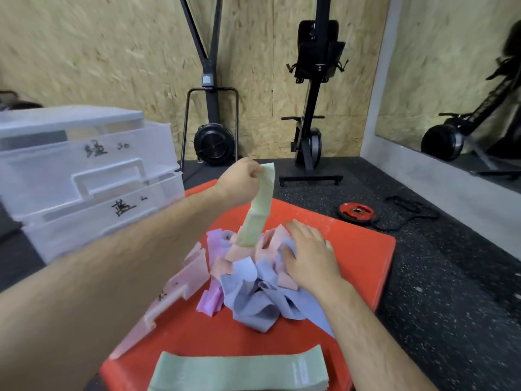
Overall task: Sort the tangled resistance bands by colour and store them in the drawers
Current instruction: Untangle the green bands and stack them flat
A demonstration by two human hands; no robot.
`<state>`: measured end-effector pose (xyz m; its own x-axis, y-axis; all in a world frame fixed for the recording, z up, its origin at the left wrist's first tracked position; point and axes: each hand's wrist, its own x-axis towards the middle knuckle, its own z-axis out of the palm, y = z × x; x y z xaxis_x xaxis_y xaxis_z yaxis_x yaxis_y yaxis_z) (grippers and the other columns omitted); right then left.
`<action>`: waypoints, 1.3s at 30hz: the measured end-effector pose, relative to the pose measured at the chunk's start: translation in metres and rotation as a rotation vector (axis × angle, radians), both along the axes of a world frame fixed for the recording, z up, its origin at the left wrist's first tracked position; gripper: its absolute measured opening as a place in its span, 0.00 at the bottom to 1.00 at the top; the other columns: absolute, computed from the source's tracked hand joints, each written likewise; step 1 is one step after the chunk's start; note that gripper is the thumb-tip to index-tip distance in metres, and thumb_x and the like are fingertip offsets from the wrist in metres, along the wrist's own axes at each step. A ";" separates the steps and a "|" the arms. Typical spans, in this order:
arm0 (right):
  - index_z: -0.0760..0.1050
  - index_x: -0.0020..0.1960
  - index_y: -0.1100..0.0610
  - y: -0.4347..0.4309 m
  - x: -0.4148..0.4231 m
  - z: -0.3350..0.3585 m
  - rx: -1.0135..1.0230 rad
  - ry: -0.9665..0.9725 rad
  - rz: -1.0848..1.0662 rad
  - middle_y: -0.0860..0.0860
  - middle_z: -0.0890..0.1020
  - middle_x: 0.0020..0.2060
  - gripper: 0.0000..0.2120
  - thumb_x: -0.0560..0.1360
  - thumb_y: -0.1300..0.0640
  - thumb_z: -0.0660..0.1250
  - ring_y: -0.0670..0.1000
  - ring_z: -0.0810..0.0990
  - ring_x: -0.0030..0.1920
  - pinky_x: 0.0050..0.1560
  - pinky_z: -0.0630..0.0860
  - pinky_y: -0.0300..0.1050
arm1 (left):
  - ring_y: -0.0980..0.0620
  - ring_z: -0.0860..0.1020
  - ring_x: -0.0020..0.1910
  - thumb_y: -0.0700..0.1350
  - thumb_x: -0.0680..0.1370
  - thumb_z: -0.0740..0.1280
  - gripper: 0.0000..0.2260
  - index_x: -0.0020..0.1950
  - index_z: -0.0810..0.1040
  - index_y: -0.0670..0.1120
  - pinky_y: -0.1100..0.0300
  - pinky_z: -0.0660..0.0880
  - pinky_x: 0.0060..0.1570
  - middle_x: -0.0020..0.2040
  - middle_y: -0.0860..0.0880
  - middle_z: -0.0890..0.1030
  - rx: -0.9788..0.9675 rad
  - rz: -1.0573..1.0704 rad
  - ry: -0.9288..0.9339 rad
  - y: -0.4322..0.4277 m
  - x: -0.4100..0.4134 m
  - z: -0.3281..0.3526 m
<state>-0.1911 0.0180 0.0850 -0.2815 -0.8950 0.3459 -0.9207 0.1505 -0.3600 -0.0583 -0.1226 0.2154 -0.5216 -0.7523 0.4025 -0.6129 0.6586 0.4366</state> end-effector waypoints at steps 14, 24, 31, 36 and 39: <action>0.71 0.67 0.44 0.023 0.016 0.046 -0.386 -0.595 0.153 0.39 0.78 0.60 0.21 0.76 0.48 0.72 0.41 0.75 0.62 0.60 0.74 0.44 | 0.51 0.73 0.66 0.32 0.78 0.57 0.19 0.65 0.79 0.42 0.68 0.64 0.63 0.65 0.47 0.76 -0.153 -0.119 0.110 0.068 0.040 0.067; 0.79 0.41 0.53 0.042 0.031 0.008 -0.200 -0.846 0.170 0.45 0.83 0.34 0.07 0.78 0.57 0.71 0.45 0.78 0.36 0.44 0.75 0.48 | 0.56 0.75 0.63 0.38 0.77 0.67 0.14 0.62 0.80 0.47 0.65 0.70 0.65 0.63 0.52 0.78 0.199 -0.105 0.296 0.112 0.061 -0.045; 0.80 0.44 0.58 0.050 0.038 0.002 -0.126 -1.056 0.122 0.52 0.82 0.34 0.05 0.78 0.61 0.70 0.48 0.79 0.32 0.35 0.78 0.42 | 0.68 0.72 0.62 0.41 0.76 0.68 0.15 0.62 0.80 0.53 0.71 0.70 0.58 0.63 0.64 0.75 0.249 -0.155 0.304 0.135 0.082 -0.116; 0.80 0.43 0.57 0.046 0.047 0.006 -0.056 -1.195 0.165 0.48 0.84 0.32 0.07 0.80 0.61 0.68 0.45 0.83 0.33 0.39 0.80 0.38 | 0.63 0.75 0.56 0.42 0.73 0.73 0.20 0.64 0.77 0.52 0.73 0.69 0.51 0.57 0.59 0.77 0.088 -0.288 0.103 0.119 0.083 -0.129; 0.80 0.44 0.57 0.043 0.052 0.010 -0.038 -1.253 0.203 0.55 0.85 0.40 0.06 0.79 0.61 0.68 0.50 0.84 0.40 0.45 0.80 0.42 | 0.59 0.77 0.51 0.38 0.75 0.69 0.15 0.61 0.80 0.49 0.68 0.73 0.51 0.54 0.56 0.80 -0.018 -0.230 0.136 0.116 0.084 -0.134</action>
